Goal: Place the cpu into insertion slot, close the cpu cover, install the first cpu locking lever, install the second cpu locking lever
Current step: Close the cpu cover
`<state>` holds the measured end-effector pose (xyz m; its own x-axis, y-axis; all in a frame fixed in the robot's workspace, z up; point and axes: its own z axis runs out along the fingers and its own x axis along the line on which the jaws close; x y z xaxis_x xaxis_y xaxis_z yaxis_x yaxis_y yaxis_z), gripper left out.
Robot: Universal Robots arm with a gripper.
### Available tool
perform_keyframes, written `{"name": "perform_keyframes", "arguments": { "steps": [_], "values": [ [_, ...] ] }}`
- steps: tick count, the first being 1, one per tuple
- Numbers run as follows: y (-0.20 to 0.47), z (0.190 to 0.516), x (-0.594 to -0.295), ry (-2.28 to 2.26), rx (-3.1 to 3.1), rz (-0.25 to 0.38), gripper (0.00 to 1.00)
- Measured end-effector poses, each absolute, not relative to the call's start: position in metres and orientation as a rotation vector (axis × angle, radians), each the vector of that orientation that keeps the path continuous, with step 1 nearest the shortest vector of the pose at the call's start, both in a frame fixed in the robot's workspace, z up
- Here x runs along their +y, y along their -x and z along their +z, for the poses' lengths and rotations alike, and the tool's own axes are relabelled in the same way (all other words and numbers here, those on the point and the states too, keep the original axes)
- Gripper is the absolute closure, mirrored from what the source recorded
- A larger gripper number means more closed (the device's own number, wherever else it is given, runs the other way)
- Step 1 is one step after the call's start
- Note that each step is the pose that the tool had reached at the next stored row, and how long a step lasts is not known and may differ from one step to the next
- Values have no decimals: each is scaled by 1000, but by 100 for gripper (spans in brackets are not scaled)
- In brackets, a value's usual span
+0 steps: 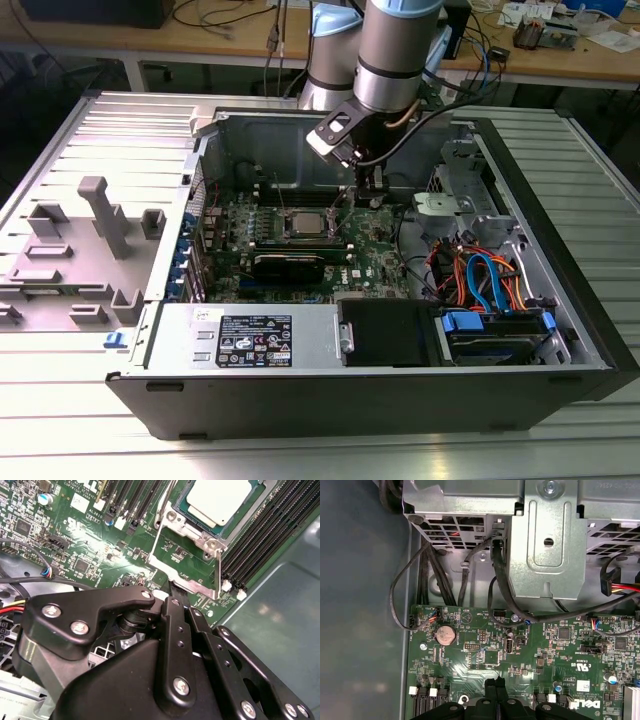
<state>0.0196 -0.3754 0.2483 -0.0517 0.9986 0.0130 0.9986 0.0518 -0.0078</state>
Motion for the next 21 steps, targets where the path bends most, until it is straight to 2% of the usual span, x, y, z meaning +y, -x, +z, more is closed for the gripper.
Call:
{"name": "perform_keyframes", "arguments": {
  "steps": [21],
  "values": [
    [-13, 248, -375, 2153, -2267, -5, 89]
  ]
}}
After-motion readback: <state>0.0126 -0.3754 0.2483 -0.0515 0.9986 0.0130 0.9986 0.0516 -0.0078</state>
